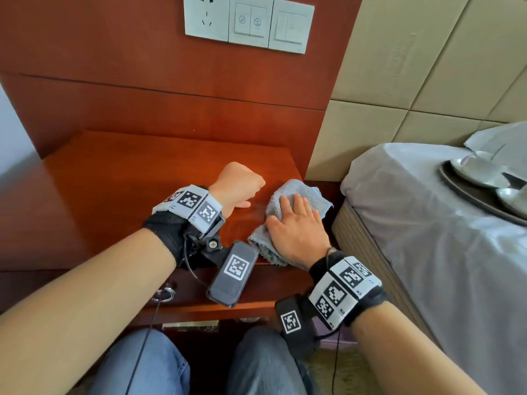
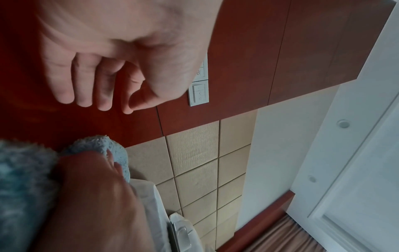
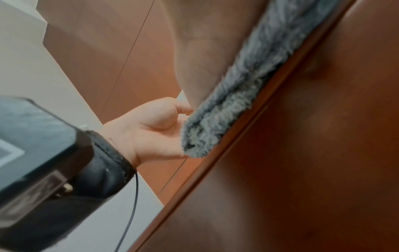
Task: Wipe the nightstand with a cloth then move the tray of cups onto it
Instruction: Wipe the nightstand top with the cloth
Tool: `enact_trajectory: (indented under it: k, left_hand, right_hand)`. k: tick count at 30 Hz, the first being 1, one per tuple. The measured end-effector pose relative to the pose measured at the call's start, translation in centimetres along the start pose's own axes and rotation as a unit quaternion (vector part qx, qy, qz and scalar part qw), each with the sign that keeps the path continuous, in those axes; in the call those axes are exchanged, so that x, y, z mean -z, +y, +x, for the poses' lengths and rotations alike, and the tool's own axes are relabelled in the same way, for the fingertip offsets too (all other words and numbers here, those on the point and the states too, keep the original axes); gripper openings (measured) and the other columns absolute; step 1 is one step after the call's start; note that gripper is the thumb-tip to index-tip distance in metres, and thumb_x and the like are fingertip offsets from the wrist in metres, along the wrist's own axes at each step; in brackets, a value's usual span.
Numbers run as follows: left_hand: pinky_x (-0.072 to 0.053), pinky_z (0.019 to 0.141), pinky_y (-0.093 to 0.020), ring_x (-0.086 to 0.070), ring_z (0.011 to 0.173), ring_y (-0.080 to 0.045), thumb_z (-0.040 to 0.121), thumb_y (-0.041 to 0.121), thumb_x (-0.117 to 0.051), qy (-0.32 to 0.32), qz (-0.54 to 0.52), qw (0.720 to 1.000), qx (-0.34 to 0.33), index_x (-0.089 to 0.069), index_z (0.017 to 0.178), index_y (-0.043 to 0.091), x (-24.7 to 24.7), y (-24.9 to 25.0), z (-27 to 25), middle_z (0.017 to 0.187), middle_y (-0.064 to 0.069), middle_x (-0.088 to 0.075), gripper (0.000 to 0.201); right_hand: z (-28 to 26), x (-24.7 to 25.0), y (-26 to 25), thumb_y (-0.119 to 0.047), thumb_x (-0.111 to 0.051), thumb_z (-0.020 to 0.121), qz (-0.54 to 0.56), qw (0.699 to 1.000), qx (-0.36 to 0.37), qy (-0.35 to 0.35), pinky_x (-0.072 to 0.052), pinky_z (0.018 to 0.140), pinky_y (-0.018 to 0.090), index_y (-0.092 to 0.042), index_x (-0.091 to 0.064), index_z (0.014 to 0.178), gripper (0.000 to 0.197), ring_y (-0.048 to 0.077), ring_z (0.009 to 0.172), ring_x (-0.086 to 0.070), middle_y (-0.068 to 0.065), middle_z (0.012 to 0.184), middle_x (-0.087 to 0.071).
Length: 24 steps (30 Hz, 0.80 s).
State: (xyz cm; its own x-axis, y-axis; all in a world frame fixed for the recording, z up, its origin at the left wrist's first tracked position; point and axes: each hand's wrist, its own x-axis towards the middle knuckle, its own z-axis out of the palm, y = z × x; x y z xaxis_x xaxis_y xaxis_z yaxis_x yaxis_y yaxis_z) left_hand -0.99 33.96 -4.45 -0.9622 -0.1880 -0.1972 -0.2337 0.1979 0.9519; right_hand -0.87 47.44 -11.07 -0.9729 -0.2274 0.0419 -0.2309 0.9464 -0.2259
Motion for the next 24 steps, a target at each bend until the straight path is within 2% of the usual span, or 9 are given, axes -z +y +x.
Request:
enact_trajectory:
  k: [2,8,12,17,22,24]
  left_hand:
    - [-0.05,0.079,-0.03,-0.061,0.111,-0.023,0.09,0.008,-0.055,-0.001,0.002,1.0,-0.002,-0.064,0.098,0.007,0.0,0.0,0.0,0.115,-0.015,-0.065,0.012]
    - [-0.052,0.082,-0.032,-0.062,0.108,-0.022,0.091,0.009,-0.057,0.033,0.004,0.999,0.0,-0.064,0.113,0.002,1.9,-0.4,0.6,0.114,-0.012,-0.065,0.024]
    - [-0.052,0.081,-0.032,-0.063,0.105,-0.022,0.091,0.009,-0.058,0.028,-0.012,1.0,0.002,-0.062,0.117,0.0,0.9,0.1,1.0,0.112,-0.013,-0.065,0.027]
    - [-0.055,0.085,-0.034,-0.065,0.104,-0.022,0.091,0.009,-0.057,0.009,-0.015,1.0,0.006,-0.062,0.117,0.0,-0.2,0.2,0.7,0.112,-0.013,-0.066,0.028]
    - [-0.053,0.083,-0.032,-0.065,0.103,-0.021,0.092,0.009,-0.056,0.006,-0.005,1.0,-0.002,-0.061,0.117,0.0,0.5,0.6,0.7,0.111,-0.012,-0.066,0.027]
    - [-0.054,0.083,-0.032,-0.066,0.101,-0.022,0.092,0.009,-0.056,0.016,-0.014,1.0,0.002,-0.061,0.117,0.0,0.6,0.8,0.8,0.11,-0.012,-0.067,0.027]
  right_hand:
    - [0.4,0.2,-0.3,-0.044,-0.022,0.092,-0.002,1.0,-0.017,-0.018,-0.01,0.118,0.049,-0.01,-0.02,0.151,0.068,0.033,0.146,-0.01,0.018,0.157,-0.015]
    - [-0.7,0.6,-0.6,-0.043,-0.024,0.095,0.025,0.998,-0.054,-0.019,-0.001,0.121,0.045,-0.011,-0.011,0.154,0.068,0.029,0.149,0.001,0.018,0.161,-0.002]
    - [-1.2,0.4,-0.8,-0.045,-0.024,0.094,0.017,0.997,-0.076,-0.013,-0.002,0.121,0.045,-0.009,-0.011,0.153,0.071,0.03,0.149,0.0,0.018,0.161,-0.003]
    - [1.0,0.6,-0.4,-0.047,-0.025,0.092,0.022,0.996,-0.086,-0.019,-0.006,0.12,0.047,-0.009,-0.014,0.153,0.072,0.029,0.148,-0.004,0.016,0.16,-0.008]
    - [-2.5,0.4,0.2,-0.041,-0.025,0.096,0.016,0.998,-0.061,0.007,-0.009,0.121,0.046,-0.007,-0.013,0.153,0.068,0.03,0.149,-0.004,0.018,0.16,-0.007]
    - [-2.6,0.2,0.4,-0.041,-0.026,0.095,0.02,0.997,-0.07,0.02,-0.014,0.119,0.046,-0.007,-0.019,0.151,0.066,0.03,0.147,-0.01,0.018,0.158,-0.014]
